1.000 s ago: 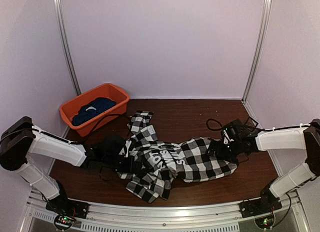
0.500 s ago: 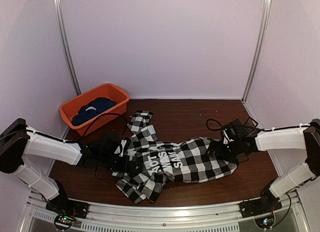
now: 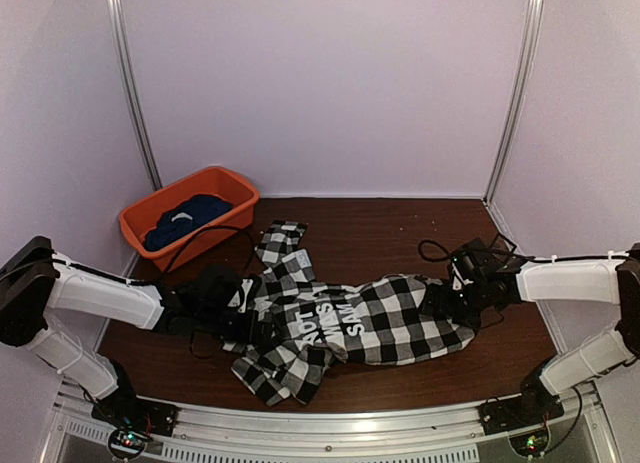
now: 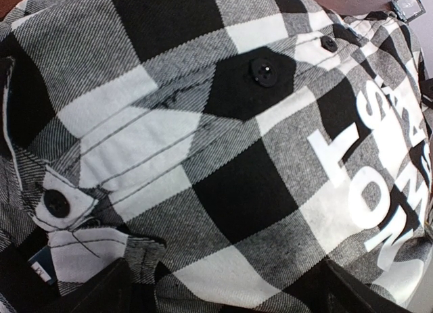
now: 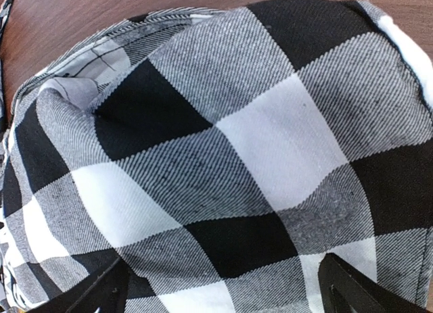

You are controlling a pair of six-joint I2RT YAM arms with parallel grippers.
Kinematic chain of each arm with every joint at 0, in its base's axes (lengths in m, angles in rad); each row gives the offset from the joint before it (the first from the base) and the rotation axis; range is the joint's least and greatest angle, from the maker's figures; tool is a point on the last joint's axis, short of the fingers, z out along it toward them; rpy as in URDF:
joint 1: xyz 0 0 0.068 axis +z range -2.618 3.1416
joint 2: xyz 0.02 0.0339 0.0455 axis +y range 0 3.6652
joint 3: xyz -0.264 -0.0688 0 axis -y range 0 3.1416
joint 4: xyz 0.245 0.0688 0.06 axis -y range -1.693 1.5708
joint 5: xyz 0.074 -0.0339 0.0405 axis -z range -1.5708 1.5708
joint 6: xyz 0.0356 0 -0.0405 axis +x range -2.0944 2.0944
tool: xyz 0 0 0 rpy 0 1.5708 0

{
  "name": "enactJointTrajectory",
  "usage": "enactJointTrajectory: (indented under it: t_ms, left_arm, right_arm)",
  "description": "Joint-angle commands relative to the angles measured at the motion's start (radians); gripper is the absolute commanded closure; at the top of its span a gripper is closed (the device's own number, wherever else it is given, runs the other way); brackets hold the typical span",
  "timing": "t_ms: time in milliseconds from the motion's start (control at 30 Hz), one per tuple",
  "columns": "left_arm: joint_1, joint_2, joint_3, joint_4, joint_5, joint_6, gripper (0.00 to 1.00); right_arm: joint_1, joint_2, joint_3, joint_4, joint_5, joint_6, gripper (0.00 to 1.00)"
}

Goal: Pin the brooch onto the clothing
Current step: Smooth out the clothing with brooches at the center of the board.

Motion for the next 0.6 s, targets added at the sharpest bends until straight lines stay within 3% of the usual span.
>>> enactJointTrajectory:
  t_ms: [0,567]
  left_arm:
    - [0.014,0.019,-0.024,-0.107,-0.030,0.005,0.02]
    - [0.013,-0.021,-0.026,-0.109,-0.047,0.017,0.02]
  right_arm:
    - [0.006,-0.041,0.019,-0.066,0.057,-0.001,0.00]
    - [0.057,-0.097,0.067,-0.107,0.069,-0.045,0.00]
